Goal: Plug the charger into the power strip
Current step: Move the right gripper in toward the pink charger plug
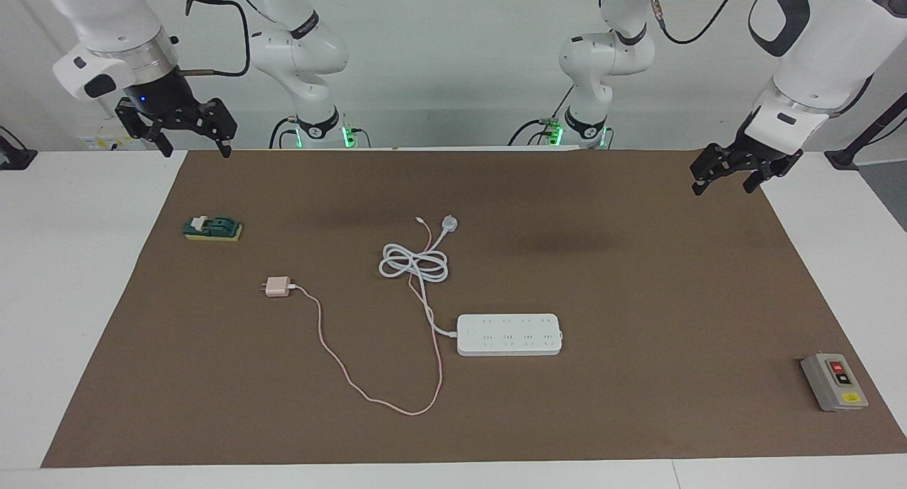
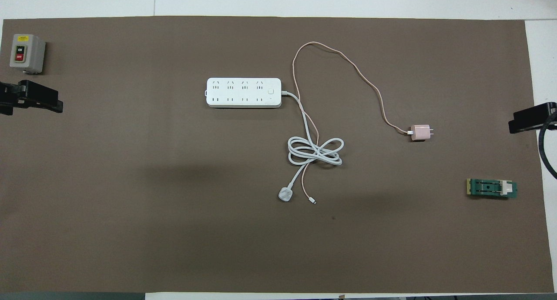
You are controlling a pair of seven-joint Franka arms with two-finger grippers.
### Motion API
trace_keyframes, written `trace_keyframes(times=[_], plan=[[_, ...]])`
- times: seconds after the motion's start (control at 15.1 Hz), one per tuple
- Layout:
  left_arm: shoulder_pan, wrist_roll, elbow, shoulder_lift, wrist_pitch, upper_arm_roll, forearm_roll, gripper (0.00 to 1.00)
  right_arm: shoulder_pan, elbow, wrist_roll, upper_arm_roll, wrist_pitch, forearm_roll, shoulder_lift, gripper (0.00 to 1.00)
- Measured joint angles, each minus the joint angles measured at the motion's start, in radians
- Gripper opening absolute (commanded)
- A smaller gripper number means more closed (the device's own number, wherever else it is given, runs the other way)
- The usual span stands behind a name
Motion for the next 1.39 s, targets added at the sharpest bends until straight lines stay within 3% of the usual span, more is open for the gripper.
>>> trace_keyframes(times=[0.99,1.39], plan=[[0.000,0.000,0.000,0.000,0.000,0.000,0.000,1.00,-0.045,-0.007,-0.014,-0.007,-0.016,0.000,-0.002,1.00],[0.000,0.000,0.000,0.000,0.000,0.000,0.000,1.00,-0.141,-0.095,0.319,-0.011,-0.018,0.113,0.003,1.00]])
